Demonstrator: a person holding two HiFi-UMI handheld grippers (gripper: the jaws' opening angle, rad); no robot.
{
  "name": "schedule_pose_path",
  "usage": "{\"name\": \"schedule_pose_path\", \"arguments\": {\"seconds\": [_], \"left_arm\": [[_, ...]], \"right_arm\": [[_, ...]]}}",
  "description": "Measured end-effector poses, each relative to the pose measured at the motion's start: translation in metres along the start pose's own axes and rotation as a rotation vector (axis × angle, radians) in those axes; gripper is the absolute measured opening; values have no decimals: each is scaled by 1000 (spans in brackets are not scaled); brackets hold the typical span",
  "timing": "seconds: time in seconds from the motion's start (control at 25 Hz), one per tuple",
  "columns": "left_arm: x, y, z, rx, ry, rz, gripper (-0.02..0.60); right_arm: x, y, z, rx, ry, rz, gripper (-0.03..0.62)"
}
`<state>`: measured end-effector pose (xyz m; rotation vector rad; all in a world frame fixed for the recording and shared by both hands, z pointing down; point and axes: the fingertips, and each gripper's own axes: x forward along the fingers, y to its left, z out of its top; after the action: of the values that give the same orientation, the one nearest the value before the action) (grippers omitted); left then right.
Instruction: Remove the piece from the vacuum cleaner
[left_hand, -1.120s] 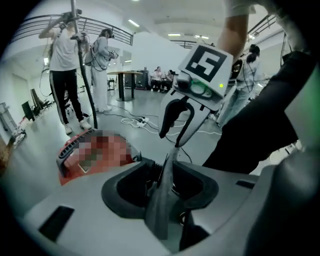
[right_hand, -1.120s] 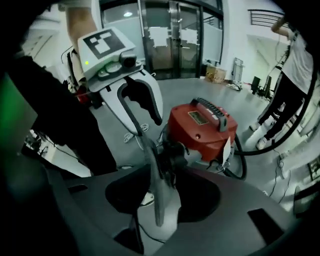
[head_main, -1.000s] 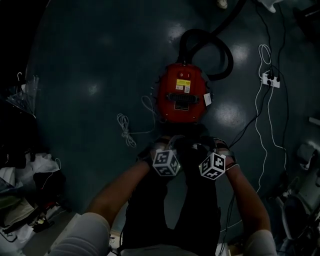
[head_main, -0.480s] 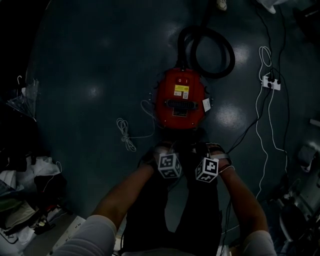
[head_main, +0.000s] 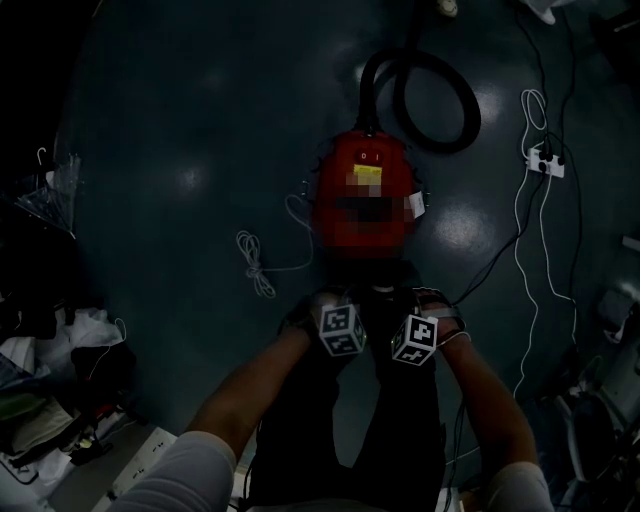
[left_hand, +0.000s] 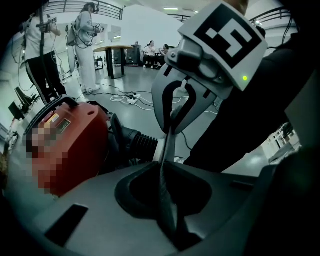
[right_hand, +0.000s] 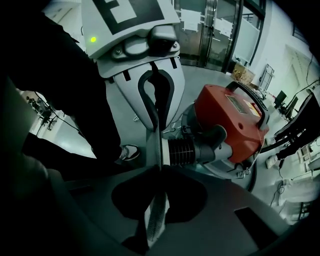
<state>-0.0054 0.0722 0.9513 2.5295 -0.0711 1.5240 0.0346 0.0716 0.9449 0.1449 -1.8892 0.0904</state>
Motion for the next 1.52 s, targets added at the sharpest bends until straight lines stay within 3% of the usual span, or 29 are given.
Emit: {"name": "schedule_pose_path", "arguments": {"seconds": [0.2, 0.44, 0.76, 1.08, 1.36, 1.52], "left_arm": [[3, -19, -5, 10, 3, -66, 31], [-33, -28, 13, 7, -45, -45, 31], [-208, -56, 89, 60, -87, -69, 32], [-401, -117, 172, 118, -103, -114, 32], [-493, -133, 211, 247, -97, -123, 31], [-520, -145, 222, 294, -104, -158, 31]], "right_arm": [[0, 19, -2, -6, -1, 55, 40], [-38, 25, 12, 46, -29, 38, 40], [-219, 31, 88, 90, -106, 45, 40], [-428, 63, 164, 105, -161, 87, 40], [-507, 72, 192, 97, -190, 57, 40], [-537, 79, 200, 107, -199, 55, 40]]}}
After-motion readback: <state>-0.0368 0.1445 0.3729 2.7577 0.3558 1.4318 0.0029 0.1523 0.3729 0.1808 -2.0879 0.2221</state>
